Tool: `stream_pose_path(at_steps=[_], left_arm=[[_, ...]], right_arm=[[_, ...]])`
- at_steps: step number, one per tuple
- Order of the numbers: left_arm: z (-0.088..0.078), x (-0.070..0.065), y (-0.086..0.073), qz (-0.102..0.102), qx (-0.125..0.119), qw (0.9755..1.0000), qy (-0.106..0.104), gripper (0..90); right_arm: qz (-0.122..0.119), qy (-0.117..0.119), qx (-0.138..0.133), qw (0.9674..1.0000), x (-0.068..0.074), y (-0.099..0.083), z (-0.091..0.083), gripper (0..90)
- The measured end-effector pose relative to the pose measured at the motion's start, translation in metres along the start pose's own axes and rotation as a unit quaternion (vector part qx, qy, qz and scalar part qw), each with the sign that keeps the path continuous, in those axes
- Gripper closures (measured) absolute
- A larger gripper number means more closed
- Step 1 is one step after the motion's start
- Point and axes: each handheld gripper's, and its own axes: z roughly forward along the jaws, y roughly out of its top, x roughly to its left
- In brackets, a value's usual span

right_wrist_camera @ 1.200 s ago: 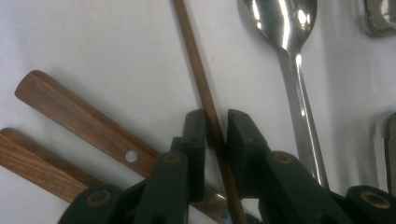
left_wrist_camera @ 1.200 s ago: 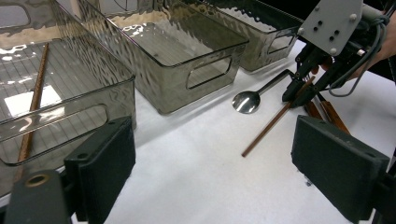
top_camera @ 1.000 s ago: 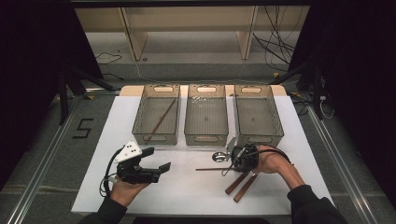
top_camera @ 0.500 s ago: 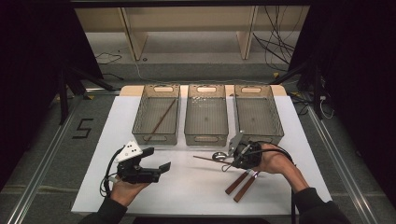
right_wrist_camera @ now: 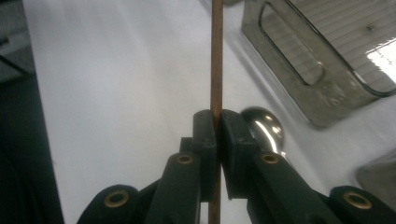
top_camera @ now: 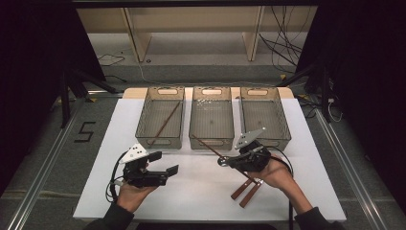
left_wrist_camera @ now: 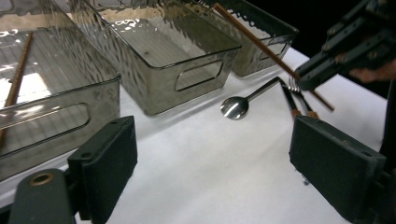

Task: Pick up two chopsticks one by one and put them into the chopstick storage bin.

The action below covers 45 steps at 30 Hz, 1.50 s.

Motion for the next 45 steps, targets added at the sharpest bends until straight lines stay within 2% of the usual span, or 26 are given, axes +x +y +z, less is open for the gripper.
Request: stream_pose_path(at_steps=[2, 4, 8, 12, 18, 21, 22, 25, 30, 35, 45], left_arm=[[0.002, -0.004, 0.003, -0.009, -0.002, 0.9999, -0.009, 15.6], [0.006, -0.009, 0.006, -0.014, -0.001, 0.9997, -0.018, 16.2], [0.016, -0.017, 0.012, -0.030, 0.002, 0.9989, -0.037, 18.0], [0.025, -0.022, 0.021, -0.050, -0.002, 0.9972, -0.056, 21.1], [0.031, -0.026, 0.035, -0.067, -0.016, 0.9949, -0.074, 28.8], [0.037, -0.027, 0.038, -0.084, -0.014, 0.9922, -0.092, 34.1], [0.038, -0.027, 0.038, -0.089, -0.014, 0.9913, -0.096, 35.6], [0.043, -0.030, 0.039, -0.084, -0.008, 0.9911, -0.102, 41.7], [0.047, -0.031, 0.038, -0.089, -0.002, 0.9900, -0.110, 51.5], [0.049, -0.029, 0.036, -0.103, 0.001, 0.9867, -0.126, 57.9], [0.049, -0.029, 0.036, -0.105, -0.006, 0.9839, -0.145, 71.3]], right_arm=[[0.007, -0.005, -0.014, 0.9999, 0.007, 0.000, 0.003, 85.3], [0.022, 0.002, -0.032, 0.9993, 0.013, 0.001, 0.004, 85.4], [0.028, 0.003, -0.063, 0.9976, 0.024, 0.006, 0.005, 85.4], [0.034, -0.002, -0.087, 0.9956, 0.035, 0.009, 0.006, 85.3], [0.044, -0.010, -0.121, 0.9916, 0.043, 0.010, 0.006, 85.3], [0.049, -0.006, -0.138, 0.9893, 0.045, 0.011, 0.006, 85.3], [0.049, -0.006, -0.140, 0.9889, 0.047, 0.011, 0.006, 85.3], [0.046, -0.008, -0.145, 0.9884, 0.050, 0.012, 0.007, 85.3], [0.048, -0.007, -0.150, 0.9874, 0.052, 0.012, 0.011, 85.3], [0.051, -0.006, -0.159, 0.9859, 0.053, 0.012, 0.011, 85.2], [0.049, -0.004, -0.178, 0.9827, 0.056, 0.012, 0.010, 85.2]])
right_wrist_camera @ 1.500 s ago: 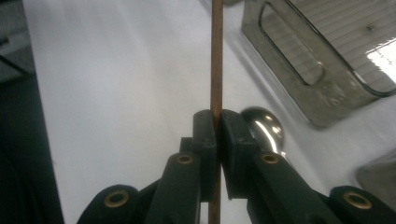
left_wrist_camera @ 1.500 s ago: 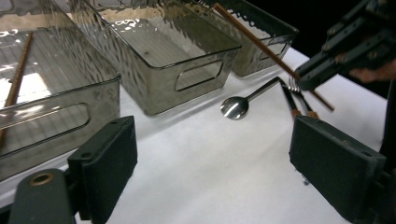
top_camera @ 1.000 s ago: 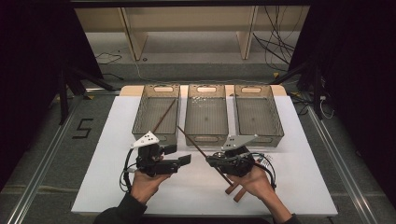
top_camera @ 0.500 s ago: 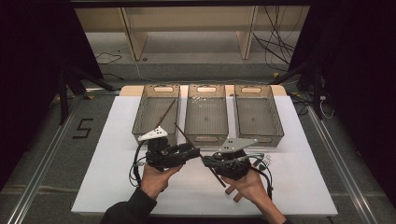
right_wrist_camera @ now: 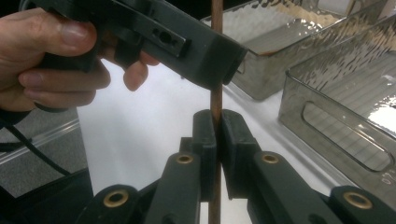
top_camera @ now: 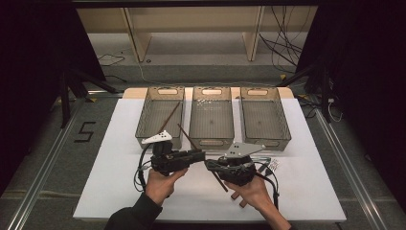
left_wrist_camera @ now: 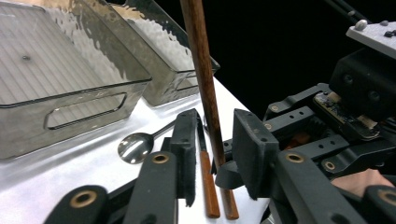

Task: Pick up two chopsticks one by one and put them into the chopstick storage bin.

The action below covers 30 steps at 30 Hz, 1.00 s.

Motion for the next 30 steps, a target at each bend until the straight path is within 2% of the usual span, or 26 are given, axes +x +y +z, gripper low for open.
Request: stream_pose_path(at_steps=[5, 9, 13, 15, 16, 17, 20, 23, 25, 28, 30], left_arm=[[-0.001, 0.000, 0.000, -0.002, -0.005, 1.0000, -0.004, 80.2], [-0.002, 0.001, 0.001, -0.008, -0.003, 0.9998, -0.017, 82.7], [-0.003, 0.000, 0.002, -0.006, -0.002, 0.9997, -0.022, 84.4], [-0.005, -0.001, 0.003, -0.001, -0.003, 0.9998, -0.019, 84.7], [-0.006, -0.001, 0.005, 0.002, -0.002, 0.9998, -0.017, 84.8], [-0.008, -0.001, 0.007, 0.003, -0.003, 0.9999, -0.015, 84.8], [-0.016, -0.001, 0.014, 0.020, -0.006, 0.9998, 0.002, 84.9], [-0.026, 0.002, 0.022, 0.032, -0.007, 0.9992, 0.022, 84.9], [-0.031, 0.006, 0.029, 0.037, 0.005, 0.9986, 0.037, 84.9], [-0.038, 0.014, 0.039, 0.037, 0.023, 0.9978, 0.050, 84.8], [-0.044, 0.020, 0.047, 0.045, 0.033, 0.9960, 0.070, 84.8]], right_arm=[[-0.002, 0.001, -0.005, 1.0000, 0.001, 0.000, 0.000, 85.2], [-0.003, 0.003, -0.010, 0.9999, 0.001, -0.001, 0.000, 85.1], [-0.004, 0.006, -0.015, 0.9999, 0.001, -0.002, 0.000, 84.3], [-0.005, 0.005, -0.020, 0.9998, 0.001, -0.002, -0.001, 80.6], [-0.005, 0.006, -0.020, 0.9998, 0.001, -0.002, -0.002, 75.4], [-0.003, 0.007, -0.018, 0.9998, 0.000, -0.001, -0.003, 70.1], [-0.001, 0.010, -0.022, 0.9997, -0.002, -0.003, -0.007, 65.5], [-0.005, 0.010, -0.025, 0.9996, -0.003, -0.006, -0.012, 56.2], [-0.006, 0.009, -0.026, 0.9996, -0.005, -0.010, -0.016, 51.8], [0.007, 0.000, -0.013, 0.9999, -0.010, -0.016, -0.021, 44.3], [0.013, -0.004, -0.010, 0.9999, -0.013, -0.020, -0.024, 42.2]])
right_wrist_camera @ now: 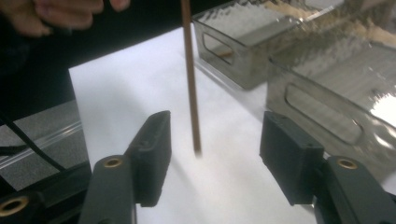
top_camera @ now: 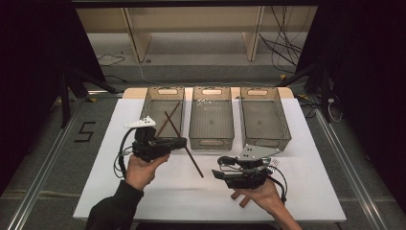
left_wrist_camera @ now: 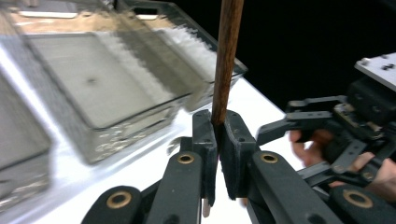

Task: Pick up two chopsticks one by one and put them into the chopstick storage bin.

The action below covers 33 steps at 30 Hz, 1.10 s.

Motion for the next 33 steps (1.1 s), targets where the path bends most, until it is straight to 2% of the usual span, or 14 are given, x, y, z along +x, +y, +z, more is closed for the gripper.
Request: stream_pose_path(at_steps=[7, 11, 16, 19, 24, 28, 32, 33], left_arm=[[-0.023, 0.026, 0.025, -0.002, -0.009, 0.9985, 0.054, 84.7], [-0.033, 0.036, 0.040, 0.004, -0.006, 0.9964, 0.084, 84.7], [-0.042, 0.045, 0.062, 0.011, 0.000, 0.9938, 0.111, 84.7], [-0.046, 0.051, 0.074, 0.020, 0.005, 0.9907, 0.135, 84.7], [-0.045, 0.061, 0.087, 0.025, 0.010, 0.9861, 0.164, 84.7], [-0.038, 0.073, 0.092, 0.008, 0.007, 0.9850, 0.172, 84.7], [-0.025, 0.084, 0.095, -0.005, 0.018, 0.9841, 0.177, 84.7], [-0.021, 0.086, 0.095, -0.006, 0.025, 0.9832, 0.181, 84.7]], right_arm=[[0.005, -0.017, 0.011, 0.9998, -0.005, -0.012, -0.010, 37.8], [0.005, -0.022, 0.014, 0.9996, -0.005, -0.016, -0.014, 36.1], [0.009, -0.023, 0.016, 0.9996, -0.006, -0.019, -0.015, 31.8], [0.007, -0.025, 0.014, 0.9996, -0.005, -0.020, -0.016, 27.5], [0.003, -0.027, 0.006, 0.9996, -0.003, -0.022, -0.018, 24.0], [0.003, -0.027, 0.006, 0.9996, -0.002, -0.024, -0.019, 23.9], [0.004, -0.023, 0.008, 0.9997, -0.002, -0.025, -0.017, 24.0], [0.003, -0.024, 0.008, 0.9997, -0.002, -0.025, -0.017, 24.0]])
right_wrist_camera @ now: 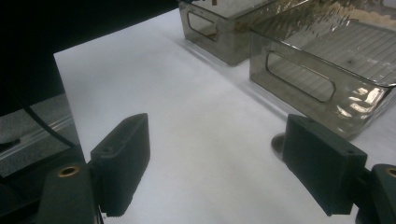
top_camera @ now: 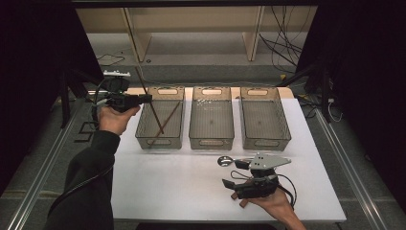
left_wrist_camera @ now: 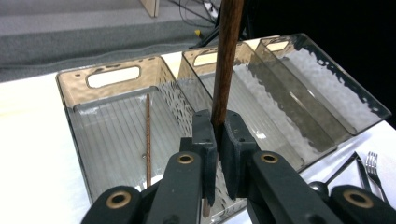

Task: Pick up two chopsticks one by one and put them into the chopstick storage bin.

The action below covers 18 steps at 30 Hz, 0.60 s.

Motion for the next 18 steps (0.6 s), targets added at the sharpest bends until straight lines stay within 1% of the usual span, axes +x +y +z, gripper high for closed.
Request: stream_pose_path(at_steps=[3, 6, 9, 13, 18], left_arm=[[0.011, 0.001, 0.003, 0.015, 0.019, 0.9993, 0.029, 84.6], [0.020, 0.006, 0.004, 0.014, 0.033, 0.9985, 0.041, 84.7], [0.027, 0.010, 0.002, 0.016, 0.045, 0.9974, 0.054, 84.6], [0.032, 0.019, -0.003, 0.012, 0.061, 0.9962, 0.061, 84.6], [0.038, 0.024, -0.010, 0.013, 0.079, 0.9945, 0.069, 84.6]], right_arm=[[-0.001, 0.001, 0.003, 1.0000, 0.000, -0.001, 0.001, 24.1], [0.000, 0.001, 0.001, 1.0000, 0.001, -0.001, 0.001, 24.1], [-0.001, 0.001, 0.001, 1.0000, 0.000, -0.002, 0.000, 24.0], [-0.001, 0.002, 0.000, 1.0000, 0.000, -0.002, -0.001, 23.9], [-0.004, 0.003, 0.003, 1.0000, 0.001, -0.002, 0.000, 23.8]])
